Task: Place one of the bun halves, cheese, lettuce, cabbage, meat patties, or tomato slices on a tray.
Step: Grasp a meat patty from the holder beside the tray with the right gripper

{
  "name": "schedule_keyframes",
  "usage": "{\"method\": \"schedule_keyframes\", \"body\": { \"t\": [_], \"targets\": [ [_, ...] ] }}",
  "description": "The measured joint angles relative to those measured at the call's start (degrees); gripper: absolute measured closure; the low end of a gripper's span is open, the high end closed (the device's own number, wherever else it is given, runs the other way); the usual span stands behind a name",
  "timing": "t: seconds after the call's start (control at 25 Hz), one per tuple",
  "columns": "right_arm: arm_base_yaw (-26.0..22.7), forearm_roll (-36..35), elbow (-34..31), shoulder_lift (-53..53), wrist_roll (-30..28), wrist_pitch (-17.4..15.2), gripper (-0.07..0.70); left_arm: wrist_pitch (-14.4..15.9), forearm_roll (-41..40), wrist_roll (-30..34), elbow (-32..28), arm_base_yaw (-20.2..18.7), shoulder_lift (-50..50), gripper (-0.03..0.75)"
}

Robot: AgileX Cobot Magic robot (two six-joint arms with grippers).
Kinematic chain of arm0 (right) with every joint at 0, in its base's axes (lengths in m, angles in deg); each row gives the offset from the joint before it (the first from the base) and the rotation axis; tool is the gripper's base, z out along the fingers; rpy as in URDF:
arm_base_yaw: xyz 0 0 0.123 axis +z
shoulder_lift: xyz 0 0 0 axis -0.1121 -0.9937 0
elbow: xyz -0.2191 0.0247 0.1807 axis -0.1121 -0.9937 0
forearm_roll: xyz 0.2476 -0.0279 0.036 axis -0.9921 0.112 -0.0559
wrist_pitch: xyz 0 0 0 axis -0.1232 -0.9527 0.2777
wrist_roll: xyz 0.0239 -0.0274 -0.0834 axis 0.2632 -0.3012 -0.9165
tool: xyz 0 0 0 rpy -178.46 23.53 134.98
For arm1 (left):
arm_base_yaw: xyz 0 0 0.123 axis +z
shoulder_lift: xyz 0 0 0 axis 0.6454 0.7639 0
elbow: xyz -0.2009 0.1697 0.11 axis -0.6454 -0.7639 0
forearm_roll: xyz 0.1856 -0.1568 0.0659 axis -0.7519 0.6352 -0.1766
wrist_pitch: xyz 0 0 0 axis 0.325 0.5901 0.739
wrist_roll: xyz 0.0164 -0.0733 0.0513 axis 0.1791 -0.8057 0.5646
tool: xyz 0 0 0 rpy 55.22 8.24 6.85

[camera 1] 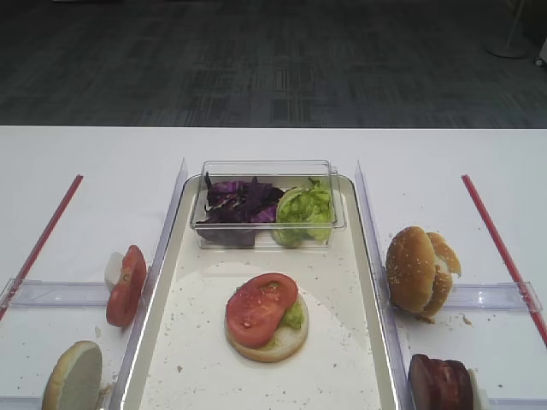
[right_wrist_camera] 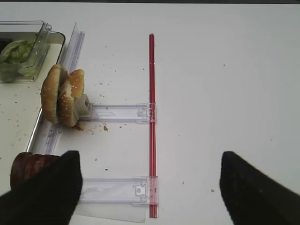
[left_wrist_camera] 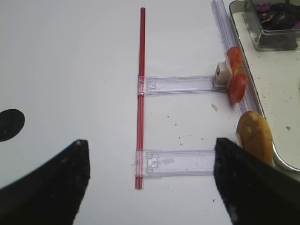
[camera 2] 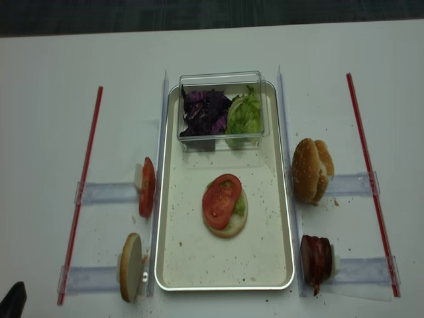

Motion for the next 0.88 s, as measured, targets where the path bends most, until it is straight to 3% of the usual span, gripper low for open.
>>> {"method": "schedule_keyframes", "body": {
  "t": [0.88],
  "targets": [
    [0.0,-0.1,0.0,0.0,0.0,0.0,0.016,0.0,0.0,0.0,0.0,0.0,0.0,0.213]
  ]
}}
